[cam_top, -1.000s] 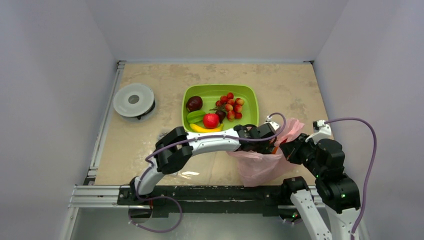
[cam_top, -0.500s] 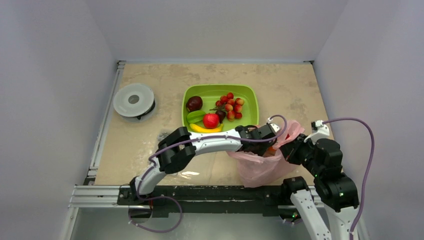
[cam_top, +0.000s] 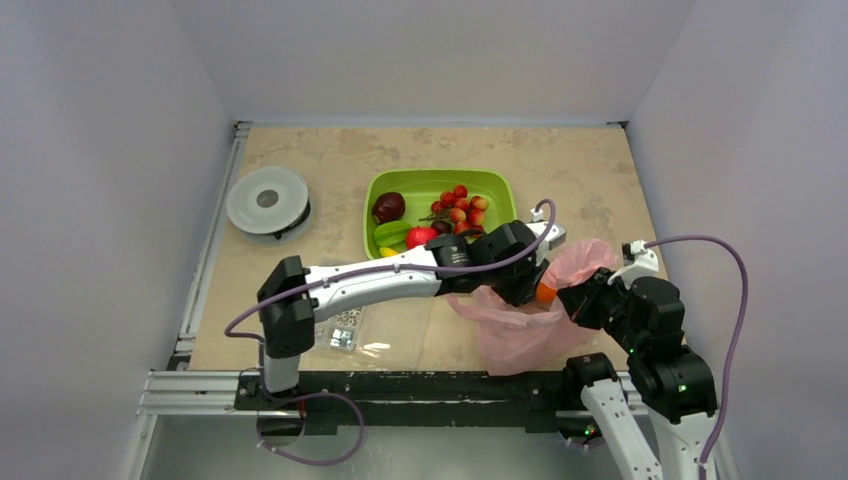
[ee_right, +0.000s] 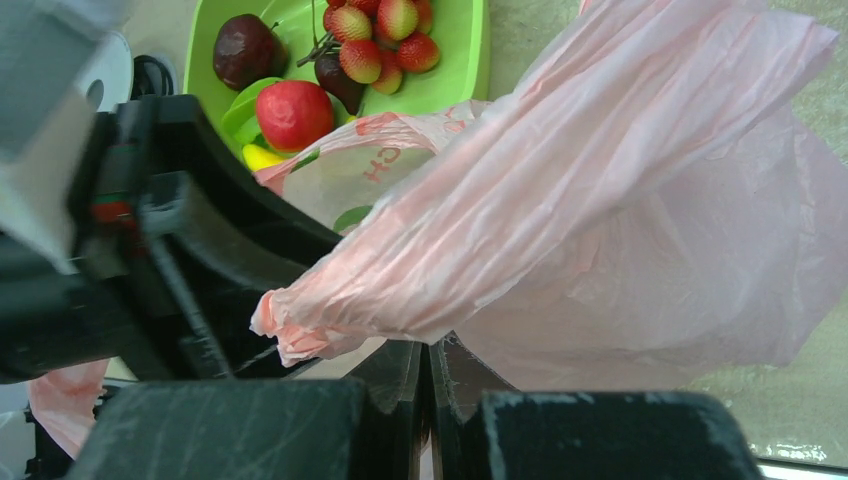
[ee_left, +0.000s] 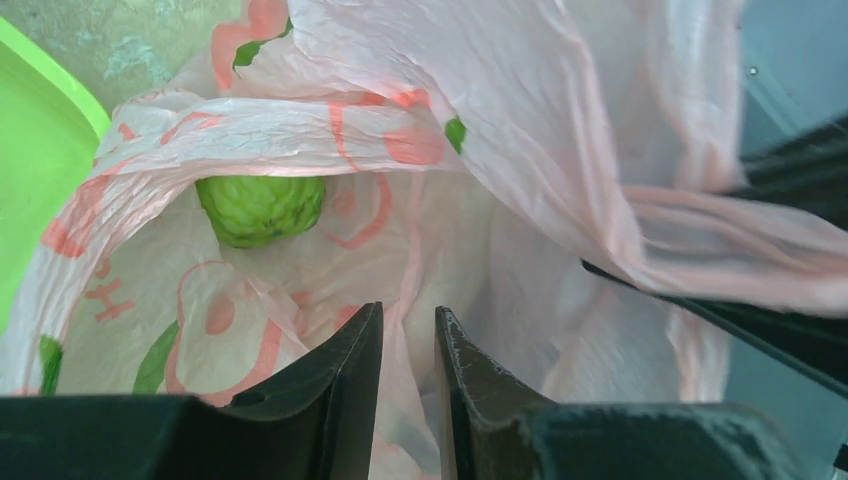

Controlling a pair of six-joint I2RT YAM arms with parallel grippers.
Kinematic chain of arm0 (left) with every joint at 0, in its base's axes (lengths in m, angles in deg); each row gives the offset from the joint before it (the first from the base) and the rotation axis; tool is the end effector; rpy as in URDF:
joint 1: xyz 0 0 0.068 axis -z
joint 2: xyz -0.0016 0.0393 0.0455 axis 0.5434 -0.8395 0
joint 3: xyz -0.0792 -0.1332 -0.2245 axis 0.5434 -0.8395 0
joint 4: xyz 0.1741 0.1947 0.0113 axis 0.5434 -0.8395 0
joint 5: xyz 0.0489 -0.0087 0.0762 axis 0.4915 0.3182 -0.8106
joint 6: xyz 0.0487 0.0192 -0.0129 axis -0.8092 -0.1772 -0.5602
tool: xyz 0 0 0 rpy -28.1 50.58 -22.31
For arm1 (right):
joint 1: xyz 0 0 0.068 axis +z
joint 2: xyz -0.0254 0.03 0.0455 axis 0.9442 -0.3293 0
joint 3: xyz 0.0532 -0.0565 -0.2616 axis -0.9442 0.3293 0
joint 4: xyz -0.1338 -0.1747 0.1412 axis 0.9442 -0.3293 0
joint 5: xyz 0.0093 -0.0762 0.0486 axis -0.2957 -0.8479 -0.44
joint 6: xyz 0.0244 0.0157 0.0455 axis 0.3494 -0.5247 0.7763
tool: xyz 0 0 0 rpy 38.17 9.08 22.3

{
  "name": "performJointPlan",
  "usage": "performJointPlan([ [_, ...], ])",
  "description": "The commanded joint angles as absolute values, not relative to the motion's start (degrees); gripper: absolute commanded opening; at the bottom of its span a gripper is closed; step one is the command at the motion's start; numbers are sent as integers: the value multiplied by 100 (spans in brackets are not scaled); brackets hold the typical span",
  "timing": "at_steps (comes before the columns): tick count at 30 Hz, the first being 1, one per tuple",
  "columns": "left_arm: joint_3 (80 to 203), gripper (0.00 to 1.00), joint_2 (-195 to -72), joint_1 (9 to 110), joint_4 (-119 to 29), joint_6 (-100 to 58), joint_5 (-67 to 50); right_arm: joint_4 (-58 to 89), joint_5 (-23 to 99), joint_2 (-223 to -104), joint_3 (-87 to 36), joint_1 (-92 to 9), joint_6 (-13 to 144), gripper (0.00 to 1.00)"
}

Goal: Take the fake fruits out of the plastic bag

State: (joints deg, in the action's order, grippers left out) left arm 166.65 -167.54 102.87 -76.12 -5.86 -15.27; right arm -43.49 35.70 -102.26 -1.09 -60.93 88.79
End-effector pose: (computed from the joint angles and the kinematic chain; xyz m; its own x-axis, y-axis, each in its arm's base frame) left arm 0.1505 -0.4154 0.2979 -0.6330 0.4030 -0.6610 0.7389 0.5691 -0.3607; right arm 0.0457 0.0114 0.3294 -0.5345 0.4127 -0.7376 0.0161 0.8775 0.4793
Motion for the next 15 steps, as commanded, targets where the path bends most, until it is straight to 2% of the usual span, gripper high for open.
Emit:
performJointPlan([
  [1, 16275, 25, -16076, 10310, -7276, -843, -1305, -4225, 3470, -10239, -108, -6106, 8932, 0],
  [7, 15885, 25, -15301, 10133, -7115, -1088, -1451, -4200, 3477, -10267, -75, -6106, 8928, 0],
  [12, 15688, 26, -14997, 9798, -6936, -1020, -1107, -4197, 3483, -10265, -64, -6106, 8936, 0],
  [15, 15853, 33, -15267, 9801, -7029, -1014, -727, -4181, 3515, -10272, -51, -6104, 8933, 0],
])
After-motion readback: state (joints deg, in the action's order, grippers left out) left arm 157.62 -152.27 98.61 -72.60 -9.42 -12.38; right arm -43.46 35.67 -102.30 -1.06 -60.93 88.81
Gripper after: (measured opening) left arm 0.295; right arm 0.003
